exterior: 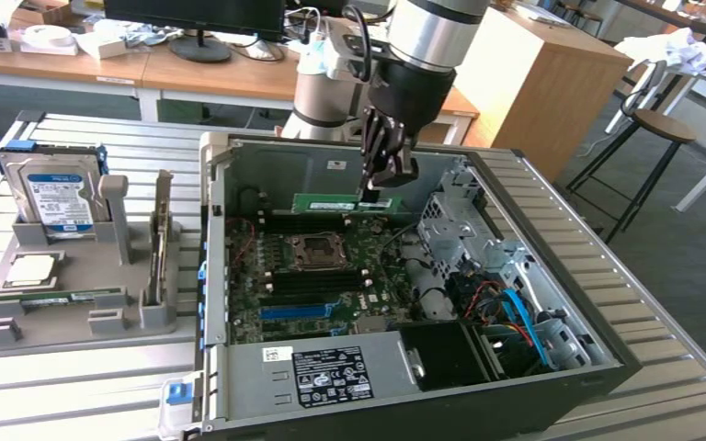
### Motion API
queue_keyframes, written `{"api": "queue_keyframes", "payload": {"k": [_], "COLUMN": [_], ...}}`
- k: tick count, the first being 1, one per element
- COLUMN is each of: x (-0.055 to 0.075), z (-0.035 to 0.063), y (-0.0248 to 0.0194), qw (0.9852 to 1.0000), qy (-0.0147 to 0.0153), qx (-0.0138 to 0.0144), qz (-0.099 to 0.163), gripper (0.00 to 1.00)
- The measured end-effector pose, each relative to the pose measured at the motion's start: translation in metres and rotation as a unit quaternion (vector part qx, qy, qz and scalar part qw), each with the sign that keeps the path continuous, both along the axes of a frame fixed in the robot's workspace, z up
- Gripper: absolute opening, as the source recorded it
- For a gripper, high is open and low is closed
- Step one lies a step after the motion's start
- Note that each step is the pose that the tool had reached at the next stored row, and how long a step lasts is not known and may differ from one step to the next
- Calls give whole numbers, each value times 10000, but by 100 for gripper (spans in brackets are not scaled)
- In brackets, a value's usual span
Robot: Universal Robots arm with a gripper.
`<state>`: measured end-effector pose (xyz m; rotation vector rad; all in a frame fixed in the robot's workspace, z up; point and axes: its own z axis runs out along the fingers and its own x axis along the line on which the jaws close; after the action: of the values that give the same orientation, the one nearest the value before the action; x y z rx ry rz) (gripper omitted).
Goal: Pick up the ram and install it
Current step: 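Pick up the ram and move it above insertion slot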
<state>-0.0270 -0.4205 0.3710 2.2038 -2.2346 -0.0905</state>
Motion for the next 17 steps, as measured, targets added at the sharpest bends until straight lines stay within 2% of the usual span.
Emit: {"api": "queue_keyframes", "payload": {"k": [17], "x": [0], "z": [-80], "y": [0], "qw": [9998], "qy": [0], "qx": [0], "qz": [-219], "gripper": [11]}}
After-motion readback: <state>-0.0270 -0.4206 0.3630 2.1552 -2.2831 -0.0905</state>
